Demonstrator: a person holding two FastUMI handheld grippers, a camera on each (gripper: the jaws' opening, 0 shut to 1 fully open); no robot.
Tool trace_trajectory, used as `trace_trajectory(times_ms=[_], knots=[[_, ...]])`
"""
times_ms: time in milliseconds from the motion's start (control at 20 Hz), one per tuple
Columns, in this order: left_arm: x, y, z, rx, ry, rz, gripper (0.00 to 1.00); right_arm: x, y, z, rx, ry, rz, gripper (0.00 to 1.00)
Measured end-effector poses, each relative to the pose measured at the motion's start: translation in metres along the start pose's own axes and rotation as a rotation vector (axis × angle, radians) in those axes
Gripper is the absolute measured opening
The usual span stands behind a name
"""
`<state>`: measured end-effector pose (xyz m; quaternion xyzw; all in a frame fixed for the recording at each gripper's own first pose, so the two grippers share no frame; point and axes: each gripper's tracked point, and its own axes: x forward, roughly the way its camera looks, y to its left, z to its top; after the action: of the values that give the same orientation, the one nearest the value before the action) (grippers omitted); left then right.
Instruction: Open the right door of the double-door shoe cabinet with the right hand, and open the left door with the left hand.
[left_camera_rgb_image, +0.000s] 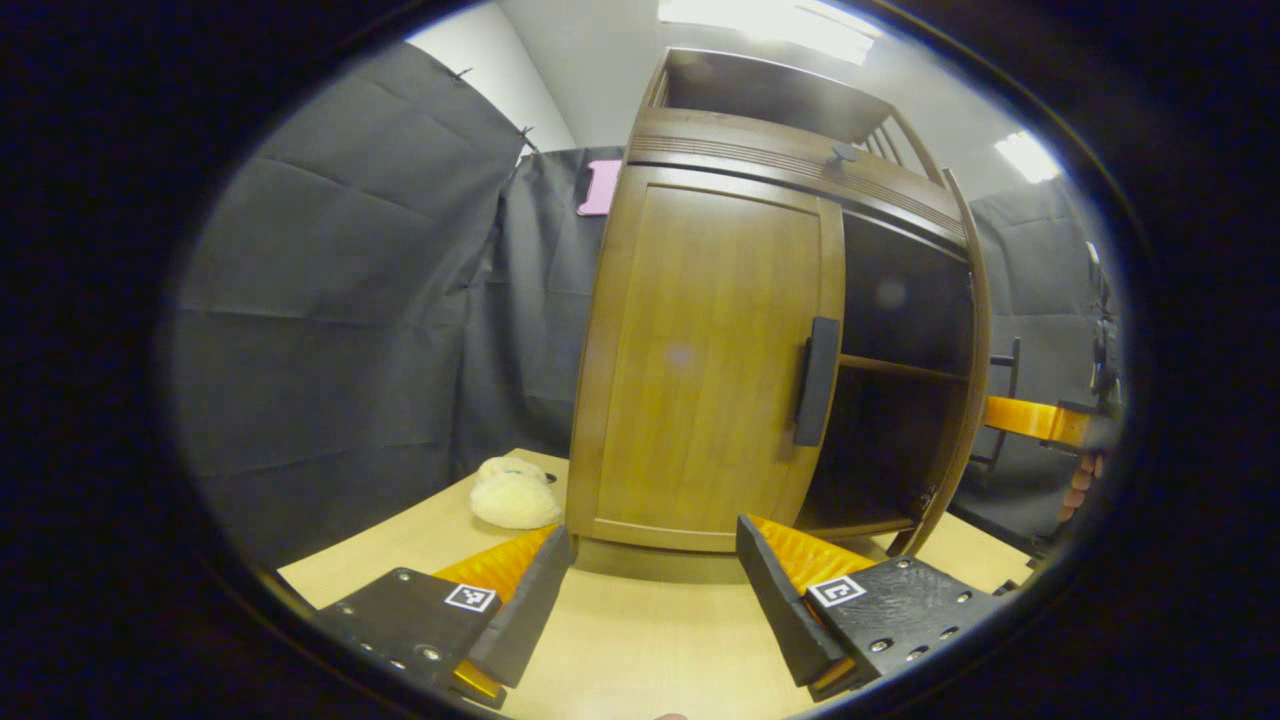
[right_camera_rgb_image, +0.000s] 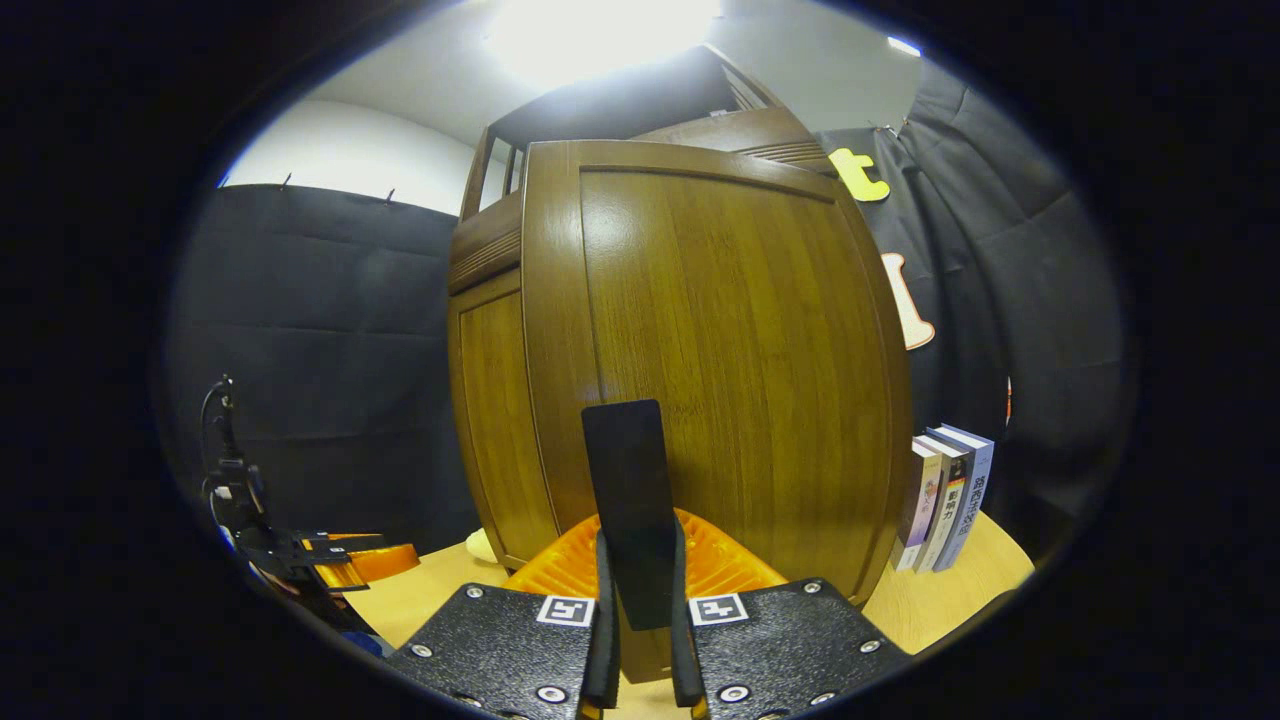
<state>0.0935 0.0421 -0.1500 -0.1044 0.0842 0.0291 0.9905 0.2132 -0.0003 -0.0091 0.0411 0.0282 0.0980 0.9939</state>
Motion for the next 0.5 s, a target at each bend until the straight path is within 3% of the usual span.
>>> trace_trajectory(times_ms=[100, 300, 500], knots=[[0.000, -0.004, 0.007, -0.002, -0.041, 0.029, 0.96, -0.003, 0.003, 0.004, 0.004, 0.000, 0.008, 0.20], [-0.002, -0.020, 0.020, -0.009, -0.092, 0.019, 1.00, -0.010, -0.013, 0.008, 0.024, -0.014, 0.014, 0.19], [0.000, -0.013, 0.032, 0.060, -0.104, 0.049, 0.96, -0.008, -0.009, 0.011, 0.022, -0.009, 0.025, 0.19]])
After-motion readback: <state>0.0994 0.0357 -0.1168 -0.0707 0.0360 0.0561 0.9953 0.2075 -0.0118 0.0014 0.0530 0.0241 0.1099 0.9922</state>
